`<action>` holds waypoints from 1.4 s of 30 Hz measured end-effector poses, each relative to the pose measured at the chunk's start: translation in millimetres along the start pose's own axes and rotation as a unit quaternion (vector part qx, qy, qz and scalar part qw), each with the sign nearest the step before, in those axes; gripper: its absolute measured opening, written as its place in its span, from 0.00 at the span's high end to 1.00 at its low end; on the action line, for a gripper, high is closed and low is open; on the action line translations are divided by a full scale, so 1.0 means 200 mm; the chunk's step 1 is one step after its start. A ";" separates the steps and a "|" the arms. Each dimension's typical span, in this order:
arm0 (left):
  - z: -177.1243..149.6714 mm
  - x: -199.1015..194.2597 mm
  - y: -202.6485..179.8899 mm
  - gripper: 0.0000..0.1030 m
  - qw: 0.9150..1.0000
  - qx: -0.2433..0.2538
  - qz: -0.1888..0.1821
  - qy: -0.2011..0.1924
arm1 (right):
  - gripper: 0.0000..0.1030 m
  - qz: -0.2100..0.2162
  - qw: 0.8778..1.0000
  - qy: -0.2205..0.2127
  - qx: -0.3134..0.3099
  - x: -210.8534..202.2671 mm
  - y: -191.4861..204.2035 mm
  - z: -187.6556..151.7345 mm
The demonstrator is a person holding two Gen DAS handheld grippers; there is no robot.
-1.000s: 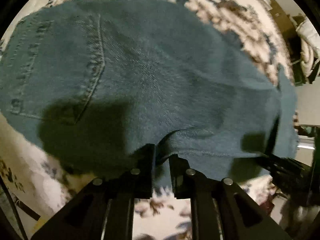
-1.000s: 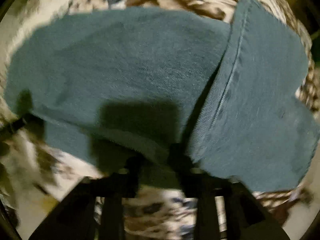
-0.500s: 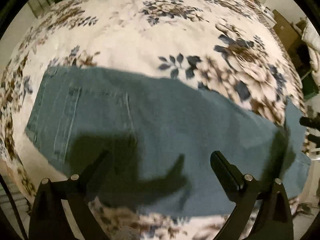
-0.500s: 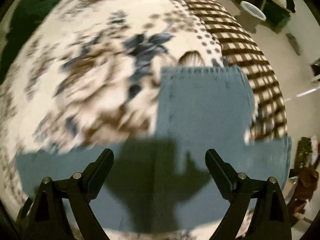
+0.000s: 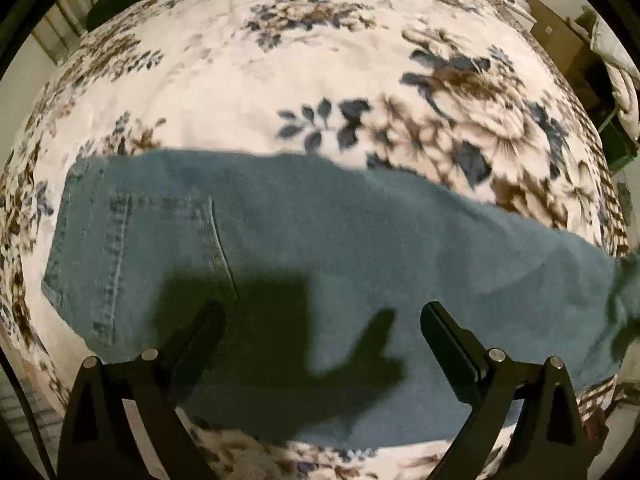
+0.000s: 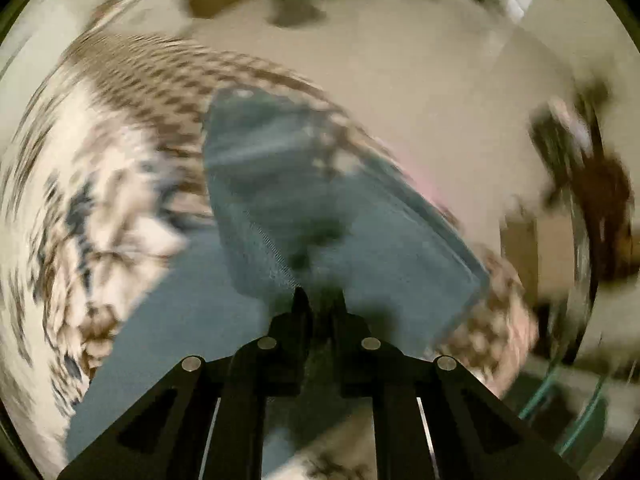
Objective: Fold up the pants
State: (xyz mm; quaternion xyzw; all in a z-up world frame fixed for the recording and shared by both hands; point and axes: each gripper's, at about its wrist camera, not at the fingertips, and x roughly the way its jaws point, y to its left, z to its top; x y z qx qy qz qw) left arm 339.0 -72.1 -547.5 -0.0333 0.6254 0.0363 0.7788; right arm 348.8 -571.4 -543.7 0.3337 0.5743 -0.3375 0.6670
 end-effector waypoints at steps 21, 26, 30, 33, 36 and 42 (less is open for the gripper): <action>-0.30 -0.08 0.44 0.03 0.994 -0.099 0.046 0.027 | 0.68 0.136 0.987 0.088 0.010 0.20 -0.09 -0.48; -0.33 -0.07 0.87 0.03 0.980 -0.195 0.040 0.027 | 0.68 0.234 0.958 0.163 -0.018 0.24 0.20 -0.81; -0.29 0.00 1.22 0.12 0.963 -0.268 -0.001 0.021 | 0.68 0.266 0.943 0.199 0.016 0.32 0.35 -1.04; -0.23 0.06 1.35 0.13 0.958 -0.286 -0.010 0.017 | 0.68 0.273 0.940 0.199 0.040 0.39 0.42 -1.15; -0.20 0.15 1.45 0.13 0.949 -0.312 -0.028 0.023 | 0.68 0.271 0.945 0.177 0.044 0.40 0.42 -1.22; -0.19 0.21 1.49 0.66 0.945 -0.322 -0.050 -0.003 | 0.96 0.251 0.955 0.136 0.077 0.44 0.43 -1.25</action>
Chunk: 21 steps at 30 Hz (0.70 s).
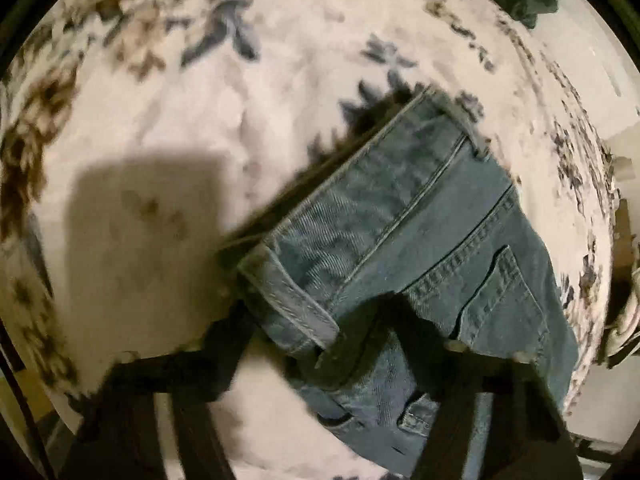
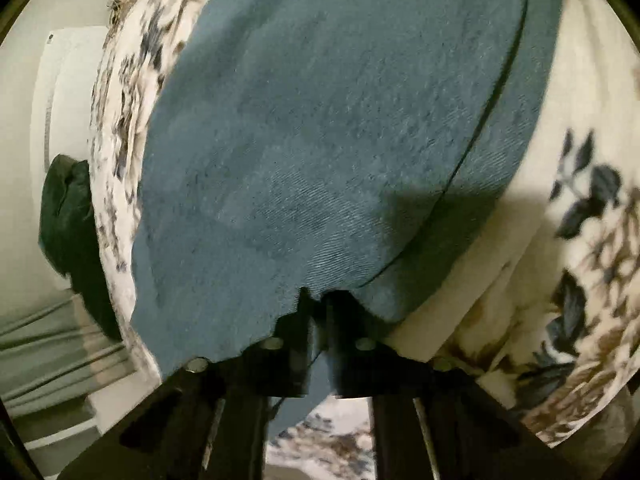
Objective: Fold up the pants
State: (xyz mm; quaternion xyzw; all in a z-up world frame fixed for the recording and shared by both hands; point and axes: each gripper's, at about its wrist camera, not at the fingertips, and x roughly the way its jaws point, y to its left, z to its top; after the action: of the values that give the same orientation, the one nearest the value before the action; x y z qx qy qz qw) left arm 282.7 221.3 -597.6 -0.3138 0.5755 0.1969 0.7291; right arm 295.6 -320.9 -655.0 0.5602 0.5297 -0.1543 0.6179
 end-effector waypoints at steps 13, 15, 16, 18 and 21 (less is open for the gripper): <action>0.01 -0.13 0.07 0.76 0.998 0.050 0.009 -0.034 | 0.98 -0.048 0.996 -0.037 -0.072 -0.27 0.04 -0.12; 0.02 -0.06 0.08 0.71 0.998 0.049 0.021 -0.011 | 0.96 -0.060 0.996 0.000 -0.072 -0.17 0.00 -0.08; 0.01 -0.06 0.07 0.69 0.998 0.047 0.026 -0.010 | 0.90 -0.073 0.994 0.016 -0.074 -0.13 -0.02 -0.06; 0.00 -0.11 0.04 0.67 0.998 0.052 0.042 -0.014 | 0.78 -0.068 0.994 0.048 -0.067 -0.10 -0.05 -0.01; -0.08 -0.25 -0.13 0.39 0.986 0.132 0.086 -0.050 | 0.64 -0.037 0.997 0.021 -0.065 -0.28 -0.10 0.05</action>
State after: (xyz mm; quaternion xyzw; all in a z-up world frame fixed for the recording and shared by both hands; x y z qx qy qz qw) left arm 275.4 194.1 -546.0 -0.1541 0.5841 0.1962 0.7724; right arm 263.8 -358.3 -621.3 0.5018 0.5720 -0.1306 0.6356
